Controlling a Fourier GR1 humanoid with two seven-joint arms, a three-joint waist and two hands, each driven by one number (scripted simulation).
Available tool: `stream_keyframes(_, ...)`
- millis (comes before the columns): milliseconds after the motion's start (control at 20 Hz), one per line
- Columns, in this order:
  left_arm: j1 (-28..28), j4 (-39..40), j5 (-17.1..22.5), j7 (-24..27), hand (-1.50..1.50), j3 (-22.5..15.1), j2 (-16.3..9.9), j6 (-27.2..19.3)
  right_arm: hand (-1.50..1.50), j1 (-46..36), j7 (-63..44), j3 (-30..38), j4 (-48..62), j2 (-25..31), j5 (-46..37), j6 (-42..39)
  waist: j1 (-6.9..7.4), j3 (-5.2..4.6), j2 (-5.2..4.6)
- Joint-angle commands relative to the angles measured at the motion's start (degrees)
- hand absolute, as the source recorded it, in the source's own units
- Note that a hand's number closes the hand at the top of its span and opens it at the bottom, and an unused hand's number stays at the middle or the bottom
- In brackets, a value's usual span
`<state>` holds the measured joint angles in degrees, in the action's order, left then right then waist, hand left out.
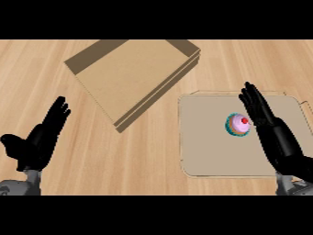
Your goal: Pick the cupcake from the tray and place it in the cardboard box
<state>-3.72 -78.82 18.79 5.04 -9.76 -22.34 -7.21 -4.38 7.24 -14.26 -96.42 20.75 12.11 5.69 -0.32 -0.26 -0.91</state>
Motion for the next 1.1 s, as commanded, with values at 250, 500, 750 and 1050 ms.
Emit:
stream_keyframes(250,-2.85,5.34,-13.98,-2.91,0.0,5.72,-12.5,-10.99,-1.5,-2.14,-3.45,11.34,6.6,2.3,16.16,-9.66,0.58,0.51,0.47)
stream_keyframes(500,-3.5,6.43,-15.14,-5.85,0.0,3.23,-9.82,-11.49,-1.5,3.69,16.68,4.03,19.69,10.84,-10.44,-8.08,0.5,0.47,0.44)
stream_keyframes(750,-2.71,6.14,-16.77,-5.4,0.0,2.5,-8.36,-12.88,-1.5,1.55,33.58,12.14,30.96,9.37,2.33,-21.47,0.82,0.5,0.48)
stream_keyframes(1050,-3.36,4.79,-14.89,-7.51,0.0,5.42,-11.93,-7.65,-1.5,-8.12,35.01,11.82,37.96,17.33,-10.78,-18.21,1.51,0.33,0.77)
